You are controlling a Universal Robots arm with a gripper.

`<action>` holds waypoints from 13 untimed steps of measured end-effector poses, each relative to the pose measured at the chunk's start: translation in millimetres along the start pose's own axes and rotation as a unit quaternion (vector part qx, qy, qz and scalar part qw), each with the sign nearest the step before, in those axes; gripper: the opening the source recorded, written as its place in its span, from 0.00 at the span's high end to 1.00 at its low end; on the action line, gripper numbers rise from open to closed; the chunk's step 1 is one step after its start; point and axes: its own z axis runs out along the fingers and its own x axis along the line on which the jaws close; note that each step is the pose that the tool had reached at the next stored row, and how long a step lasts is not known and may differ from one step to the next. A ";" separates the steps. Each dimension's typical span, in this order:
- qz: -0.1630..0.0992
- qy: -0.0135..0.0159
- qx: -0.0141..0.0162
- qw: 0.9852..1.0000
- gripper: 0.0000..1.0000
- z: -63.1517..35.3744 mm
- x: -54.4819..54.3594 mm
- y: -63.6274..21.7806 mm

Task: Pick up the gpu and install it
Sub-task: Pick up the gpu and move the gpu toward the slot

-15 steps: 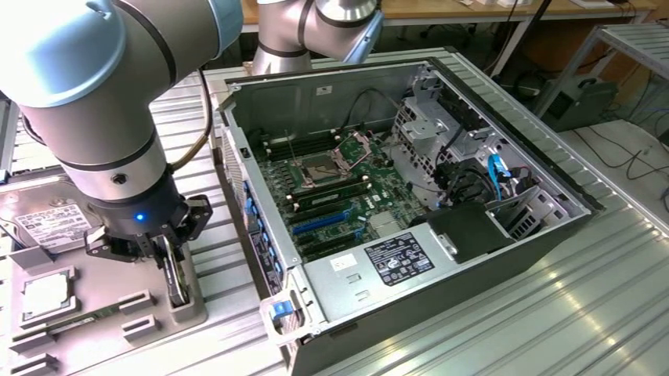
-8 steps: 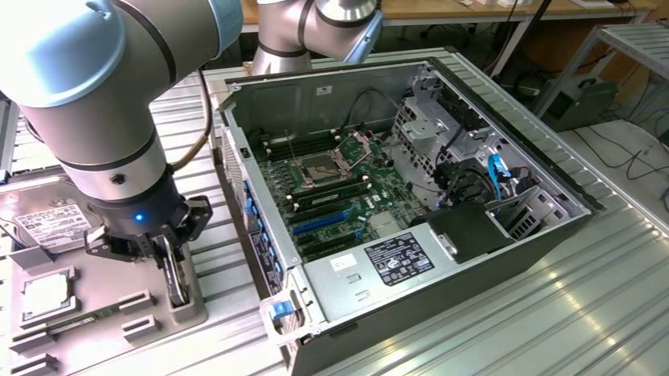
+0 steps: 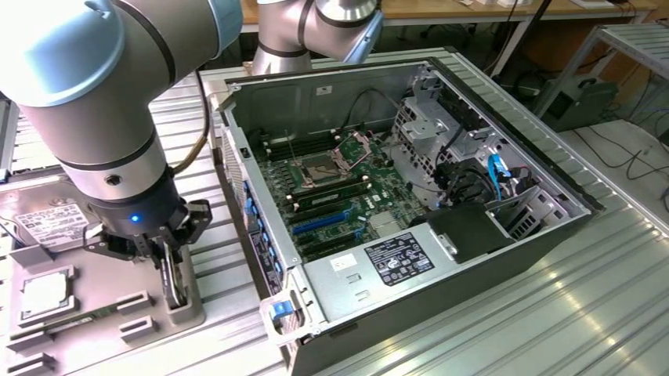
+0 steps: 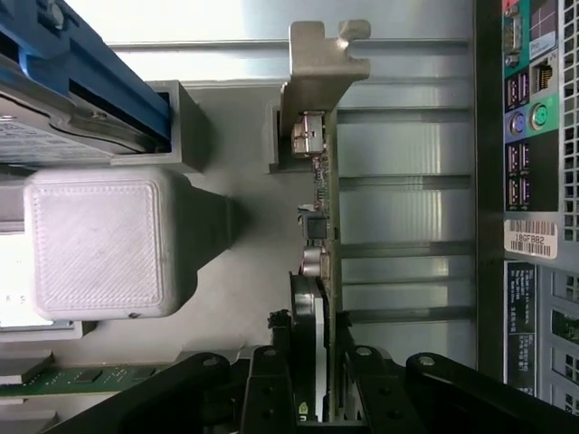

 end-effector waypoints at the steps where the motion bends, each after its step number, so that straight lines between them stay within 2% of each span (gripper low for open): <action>1: 0.001 0.000 0.000 1.000 0.72 0.0 0.0 0.0; 13: 0.001 0.000 0.000 1.000 0.72 0.0 0.0 0.0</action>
